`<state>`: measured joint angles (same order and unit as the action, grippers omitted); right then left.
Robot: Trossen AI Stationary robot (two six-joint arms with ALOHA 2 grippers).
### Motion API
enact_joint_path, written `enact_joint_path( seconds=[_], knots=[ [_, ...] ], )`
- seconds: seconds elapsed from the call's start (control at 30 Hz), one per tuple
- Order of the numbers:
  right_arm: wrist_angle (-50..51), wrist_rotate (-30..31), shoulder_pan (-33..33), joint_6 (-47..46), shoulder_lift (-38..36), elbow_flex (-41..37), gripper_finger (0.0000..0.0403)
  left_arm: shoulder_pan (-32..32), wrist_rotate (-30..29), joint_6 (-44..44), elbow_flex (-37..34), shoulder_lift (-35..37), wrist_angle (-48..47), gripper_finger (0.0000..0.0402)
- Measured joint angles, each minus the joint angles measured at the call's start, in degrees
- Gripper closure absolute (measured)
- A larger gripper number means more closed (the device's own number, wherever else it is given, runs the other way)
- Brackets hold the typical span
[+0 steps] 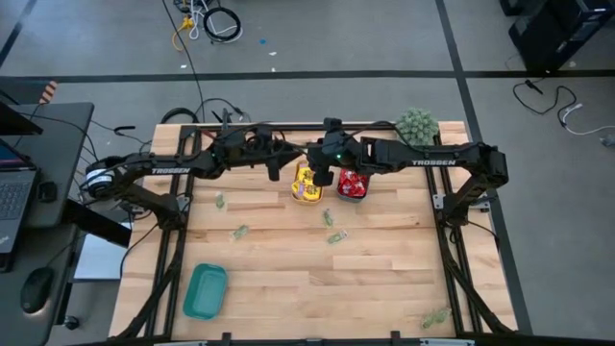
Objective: Sort candy
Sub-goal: Put the green gummy into the green bin
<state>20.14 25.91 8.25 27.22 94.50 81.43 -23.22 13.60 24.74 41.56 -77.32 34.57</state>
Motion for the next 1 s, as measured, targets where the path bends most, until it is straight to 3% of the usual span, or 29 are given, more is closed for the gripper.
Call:
enact_joint_path(
  seconds=[0.1,0.17,0.33,0.5,0.6,0.8,1.0],
  knots=[
    [0.0,-0.07,-0.05,-0.05,0.0,0.0,0.0403,-0.1,-0.2,-2.6,0.0,0.0,0.09,0.0361],
    [-0.02,-0.02,-0.09,-0.57,0.0,0.02,0.0401,-0.52,-0.17,-3.56,0.0,0.0,0.39,0.0387],
    [0.23,1.18,-0.56,-1.75,-0.17,0.02,0.0375,-1.89,2.19,-6.53,0.0,0.01,-0.28,0.0398],
    [2.09,11.06,-1.73,-1.76,-2.38,0.0,0.0316,-3.04,7.0,-8.41,0.0,1.2,-2.43,0.04],
    [5.24,13.99,-1.67,-2.86,-5.41,0.0,0.0279,-3.55,7.7,-11.0,0.0,3.26,-7.76,0.04],
    [11.34,9.63,0.26,-9.29,-13.17,-0.37,0.024,-3.79,8.83,-18.56,0.78,10.3,-22.86,0.0401],
    [8.2,1.19,2.28,-13.11,-19.03,-7.29,0.026,-1.12,10.09,-23.38,7.39,15.83,-48.94,0.0401]
  ],
)
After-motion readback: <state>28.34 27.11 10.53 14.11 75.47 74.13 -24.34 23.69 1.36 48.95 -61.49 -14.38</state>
